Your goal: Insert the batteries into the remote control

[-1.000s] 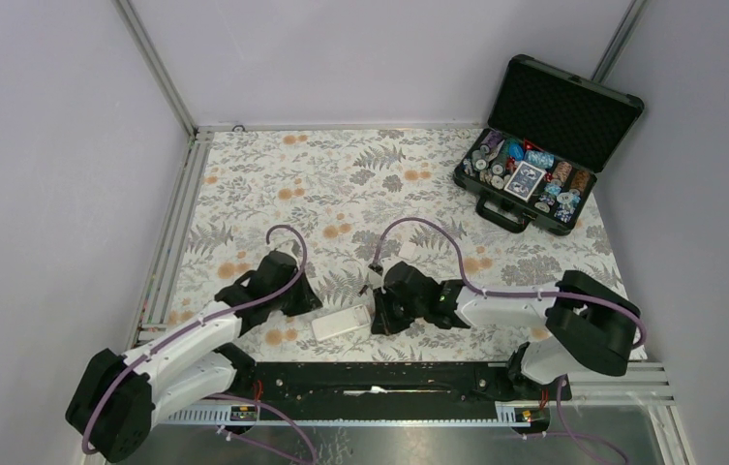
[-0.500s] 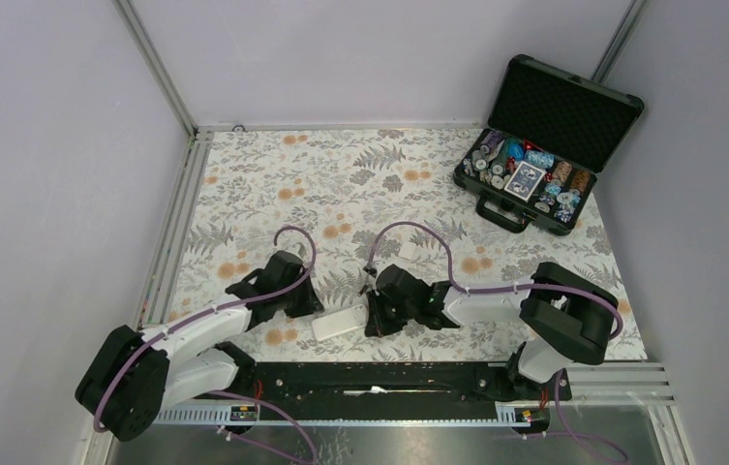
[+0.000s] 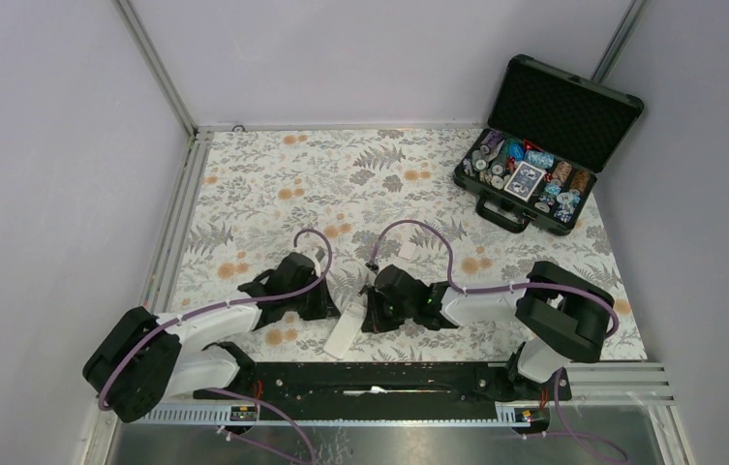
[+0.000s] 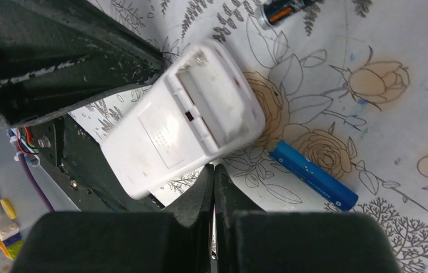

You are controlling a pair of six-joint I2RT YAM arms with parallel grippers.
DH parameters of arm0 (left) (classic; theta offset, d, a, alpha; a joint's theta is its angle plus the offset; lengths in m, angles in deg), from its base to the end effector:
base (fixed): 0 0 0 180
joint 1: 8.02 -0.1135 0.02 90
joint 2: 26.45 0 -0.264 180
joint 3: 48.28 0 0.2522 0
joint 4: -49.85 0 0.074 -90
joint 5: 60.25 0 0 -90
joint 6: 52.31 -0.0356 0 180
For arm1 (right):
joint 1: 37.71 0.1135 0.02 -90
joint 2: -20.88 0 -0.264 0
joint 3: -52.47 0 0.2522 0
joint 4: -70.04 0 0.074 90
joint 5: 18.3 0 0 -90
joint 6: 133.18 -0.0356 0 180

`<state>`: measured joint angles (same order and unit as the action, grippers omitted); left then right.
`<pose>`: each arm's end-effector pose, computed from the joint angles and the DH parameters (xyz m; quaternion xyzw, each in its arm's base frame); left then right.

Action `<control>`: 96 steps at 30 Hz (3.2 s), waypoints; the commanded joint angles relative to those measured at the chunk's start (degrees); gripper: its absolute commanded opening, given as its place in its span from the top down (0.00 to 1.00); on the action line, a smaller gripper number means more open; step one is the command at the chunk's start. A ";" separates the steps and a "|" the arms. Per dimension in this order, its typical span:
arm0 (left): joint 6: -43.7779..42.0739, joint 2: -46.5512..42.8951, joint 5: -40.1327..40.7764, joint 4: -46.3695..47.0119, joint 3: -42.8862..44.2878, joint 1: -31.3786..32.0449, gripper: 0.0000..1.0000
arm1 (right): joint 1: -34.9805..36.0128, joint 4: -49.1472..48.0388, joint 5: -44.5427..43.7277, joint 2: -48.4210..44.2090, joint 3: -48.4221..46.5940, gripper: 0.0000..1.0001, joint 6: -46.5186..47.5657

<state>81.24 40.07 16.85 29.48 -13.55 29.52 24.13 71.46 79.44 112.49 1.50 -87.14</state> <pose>0.1505 -0.1256 0.1369 -0.0129 0.9406 -0.2902 0.1758 0.1373 0.2667 0.1399 -0.1688 0.8963 0.3605 0.1953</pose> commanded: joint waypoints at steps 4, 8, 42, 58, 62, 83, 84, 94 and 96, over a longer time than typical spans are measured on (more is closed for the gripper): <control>1.37 1.61 -0.19 -4.82 -0.77 6.72 1.00 | 0.47 -2.34 -4.48 -0.46 0.66 1.00 -3.79; 1.91 1.16 0.63 -5.60 -0.58 7.93 1.00 | 0.47 -2.22 -4.69 -1.54 1.48 1.00 -4.02; 5.19 10.19 3.20 -1.61 7.85 15.14 1.00 | -0.47 8.13 -13.72 -10.84 4.38 1.00 0.89; 4.98 4.49 6.21 -5.79 6.37 15.16 1.00 | -0.98 10.99 -16.01 -15.01 6.29 0.97 1.70; 4.88 2.90 6.87 -7.02 6.15 15.15 1.00 | -0.94 15.42 -17.20 -18.11 5.14 0.87 3.57; 4.85 1.82 7.71 -7.90 5.42 15.13 0.90 | -2.86 20.61 -12.41 -10.65 -5.88 0.49 24.11; 4.92 1.73 7.67 -7.79 5.26 15.18 0.90 | -2.91 20.66 -11.98 -9.88 -6.20 0.49 24.94; 5.03 1.68 7.25 -7.27 4.88 15.15 0.87 | -3.13 20.66 -8.64 -4.97 -8.23 0.48 30.49; 5.05 1.73 7.16 -7.18 4.87 15.15 0.86 | -3.13 20.68 -8.03 -4.33 -8.40 0.47 31.30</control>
<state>86.59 41.71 23.97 20.38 -8.41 44.47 21.36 92.12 69.43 106.92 -4.49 -59.30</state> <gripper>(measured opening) 0.131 0.524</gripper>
